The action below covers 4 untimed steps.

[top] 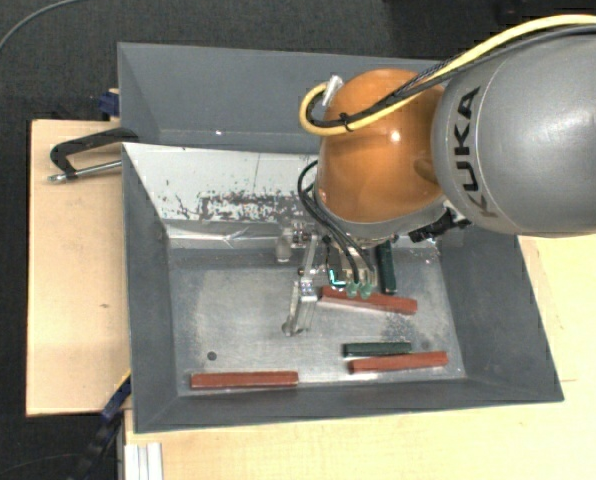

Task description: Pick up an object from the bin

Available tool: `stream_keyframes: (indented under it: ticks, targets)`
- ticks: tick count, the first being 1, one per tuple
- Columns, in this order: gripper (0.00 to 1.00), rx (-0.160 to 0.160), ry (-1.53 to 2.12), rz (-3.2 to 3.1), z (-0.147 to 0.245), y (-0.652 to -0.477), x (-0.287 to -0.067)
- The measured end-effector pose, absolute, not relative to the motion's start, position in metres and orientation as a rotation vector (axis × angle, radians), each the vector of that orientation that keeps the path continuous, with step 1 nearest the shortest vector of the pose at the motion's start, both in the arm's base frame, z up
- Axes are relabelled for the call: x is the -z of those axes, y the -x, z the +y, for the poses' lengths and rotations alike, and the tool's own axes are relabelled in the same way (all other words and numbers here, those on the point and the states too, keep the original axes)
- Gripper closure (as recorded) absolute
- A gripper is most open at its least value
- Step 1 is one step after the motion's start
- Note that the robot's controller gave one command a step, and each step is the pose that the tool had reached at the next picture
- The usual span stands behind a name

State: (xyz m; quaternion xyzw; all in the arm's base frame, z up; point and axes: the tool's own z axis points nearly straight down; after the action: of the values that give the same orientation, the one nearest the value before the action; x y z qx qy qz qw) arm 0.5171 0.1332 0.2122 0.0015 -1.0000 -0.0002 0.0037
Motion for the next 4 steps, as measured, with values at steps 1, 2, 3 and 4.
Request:
stream_keyframes:
  ticks: [1, 2, 3, 4]
  targets:
    - [0.0, -0.002, 0.022, -3.133, 0.074, -0.511, -0.079]
    - [0.0, 0.002, 0.165, -3.143, 0.014, -0.531, -0.149]
    - [0.0, 0.003, 0.493, -3.107, -0.011, -0.569, -0.07]
    - [1.0, 0.008, 0.495, -3.119, -0.011, -0.574, -0.076]
